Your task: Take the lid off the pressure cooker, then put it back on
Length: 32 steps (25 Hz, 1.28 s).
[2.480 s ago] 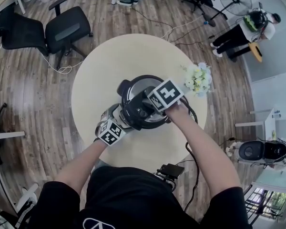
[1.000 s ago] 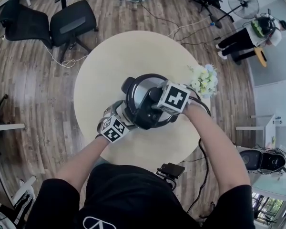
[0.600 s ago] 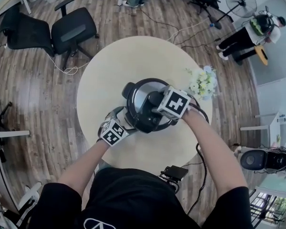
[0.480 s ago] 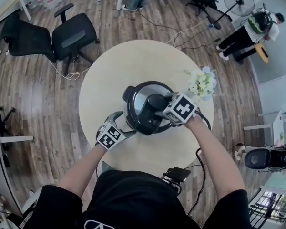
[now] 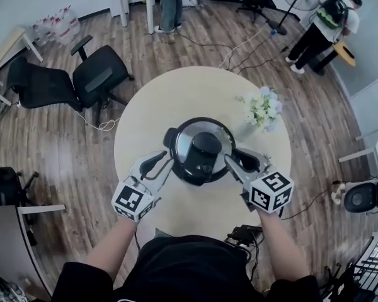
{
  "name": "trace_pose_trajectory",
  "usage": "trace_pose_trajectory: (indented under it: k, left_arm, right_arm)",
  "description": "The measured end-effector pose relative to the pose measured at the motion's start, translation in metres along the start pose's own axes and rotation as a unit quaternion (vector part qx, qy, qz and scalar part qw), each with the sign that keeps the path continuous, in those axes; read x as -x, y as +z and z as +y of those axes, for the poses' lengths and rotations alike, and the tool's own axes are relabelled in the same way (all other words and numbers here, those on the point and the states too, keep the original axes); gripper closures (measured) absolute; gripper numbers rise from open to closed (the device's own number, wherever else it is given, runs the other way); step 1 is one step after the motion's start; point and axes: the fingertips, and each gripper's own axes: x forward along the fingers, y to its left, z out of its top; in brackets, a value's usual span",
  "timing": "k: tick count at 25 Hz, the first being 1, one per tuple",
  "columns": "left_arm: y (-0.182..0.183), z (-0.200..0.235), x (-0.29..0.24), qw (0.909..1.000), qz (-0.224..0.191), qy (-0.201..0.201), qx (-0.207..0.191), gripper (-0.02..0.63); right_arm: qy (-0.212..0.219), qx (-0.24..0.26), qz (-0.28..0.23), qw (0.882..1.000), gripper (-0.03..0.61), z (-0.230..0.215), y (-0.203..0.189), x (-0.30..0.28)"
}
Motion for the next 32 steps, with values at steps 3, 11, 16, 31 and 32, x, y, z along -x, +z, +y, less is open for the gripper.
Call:
trace_pose_trajectory:
  k: [3, 11, 16, 31, 32]
  left_arm:
    - [0.049, 0.001, -0.005, 0.9983, -0.051, 0.017, -0.022, 0.612]
    - [0.109, -0.013, -0.016, 0.9935, -0.090, 0.036, -0.060, 0.614]
    - [0.123, -0.023, -0.014, 0.9923, -0.093, 0.037, -0.073, 0.614]
    - [0.119, -0.032, -0.011, 0.9937, -0.081, 0.041, -0.065, 0.614]
    - [0.119, -0.033, -0.011, 0.9937, -0.081, 0.041, -0.065, 0.614]
  right_arm:
    - [-0.063, -0.017, -0.093, 0.994, 0.512, -0.010, 0.017, 0.024]
    - [-0.147, 0.013, -0.229, 0.962, 0.543, -0.006, 0.032, 0.072]
    - [-0.168, 0.017, -0.223, 0.960, 0.571, -0.007, 0.022, 0.079]
    - [-0.170, 0.021, -0.251, 0.953, 0.572, -0.007, 0.033, 0.097]
    - [-0.169, 0.020, -0.252, 0.953, 0.572, -0.007, 0.033, 0.097]
